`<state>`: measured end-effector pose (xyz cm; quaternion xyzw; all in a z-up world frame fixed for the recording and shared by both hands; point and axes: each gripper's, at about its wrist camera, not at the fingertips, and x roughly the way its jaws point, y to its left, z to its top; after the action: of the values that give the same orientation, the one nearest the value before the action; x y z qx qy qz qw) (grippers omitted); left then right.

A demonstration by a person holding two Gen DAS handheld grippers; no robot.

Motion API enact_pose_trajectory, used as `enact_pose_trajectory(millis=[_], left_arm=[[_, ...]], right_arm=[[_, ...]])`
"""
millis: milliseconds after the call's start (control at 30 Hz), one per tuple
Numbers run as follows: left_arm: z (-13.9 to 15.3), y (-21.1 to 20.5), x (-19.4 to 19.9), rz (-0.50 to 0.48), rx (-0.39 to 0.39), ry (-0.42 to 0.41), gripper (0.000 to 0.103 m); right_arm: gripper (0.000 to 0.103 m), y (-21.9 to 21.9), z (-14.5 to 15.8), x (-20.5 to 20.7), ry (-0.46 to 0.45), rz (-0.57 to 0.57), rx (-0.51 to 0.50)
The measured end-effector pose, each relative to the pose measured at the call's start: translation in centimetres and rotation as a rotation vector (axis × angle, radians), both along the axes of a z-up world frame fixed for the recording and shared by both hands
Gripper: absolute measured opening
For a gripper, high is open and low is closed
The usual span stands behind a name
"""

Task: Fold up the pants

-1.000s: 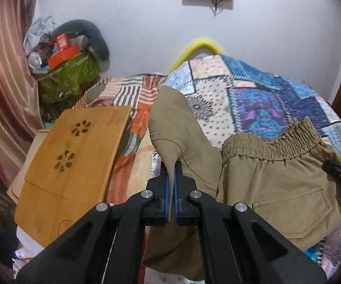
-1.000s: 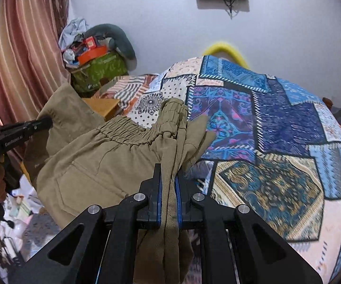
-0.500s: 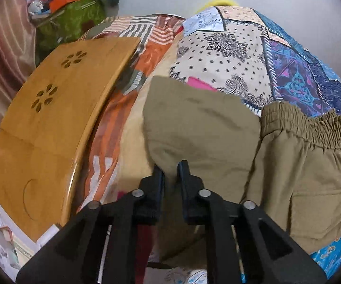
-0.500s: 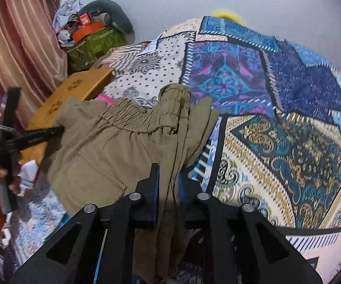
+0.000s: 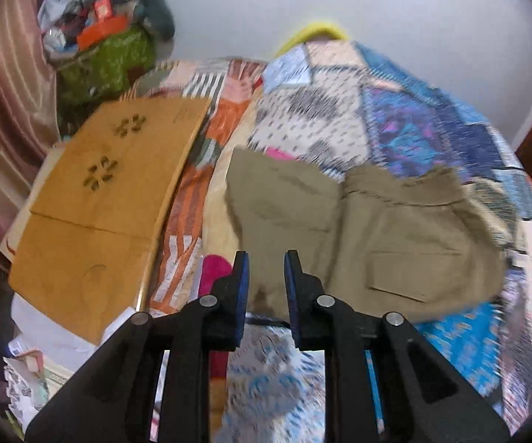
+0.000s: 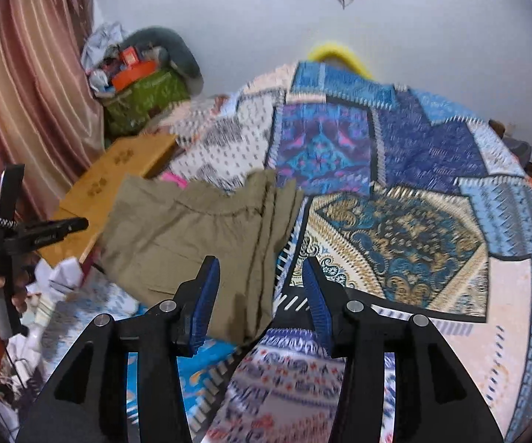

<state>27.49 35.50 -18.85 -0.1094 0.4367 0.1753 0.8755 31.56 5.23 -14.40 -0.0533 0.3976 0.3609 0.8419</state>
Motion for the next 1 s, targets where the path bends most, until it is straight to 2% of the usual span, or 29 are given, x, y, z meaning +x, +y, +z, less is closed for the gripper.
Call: enact_pose_trajectory(millis=[233,400,500,633,767,1000], left_arm=[[9.4,-5.5,-6.0,-0.077,0.059,-0.153,0.019],[15.7,-11.1,-12.1,-0.132,0.169,-0.289,0.019],[18.8,-14.0,-16.0,-0.151,0.198,-0.375,0.026],[21.6,-16.7,-20.6,-0.142,0.237,-0.471,0.04],[23.4,-18.8,-24.5,-0.103,0.265,-0.552,0.045],[24.2,-21.8,-29.3,-0.086,0.298,-0.645,0.061]], right_arm=[[0.043,-2.4,6.8,-5.1,-0.164,0.015,0.012],[0.043,-4.3,11.6,-9.7,-0.262,0.031,0.065],[0.043,-5.3,13.9,-12.7,-0.322,0.049,0.105],[0.043,-6.4,16.3,-16.8,-0.399,0.059,0.15],[0.043,-7.2,18.0,-20.7,-0.456,0.089,0.21],[0.043,-8.5,19.2,-25.6,-0.519,0.104,0.318]])
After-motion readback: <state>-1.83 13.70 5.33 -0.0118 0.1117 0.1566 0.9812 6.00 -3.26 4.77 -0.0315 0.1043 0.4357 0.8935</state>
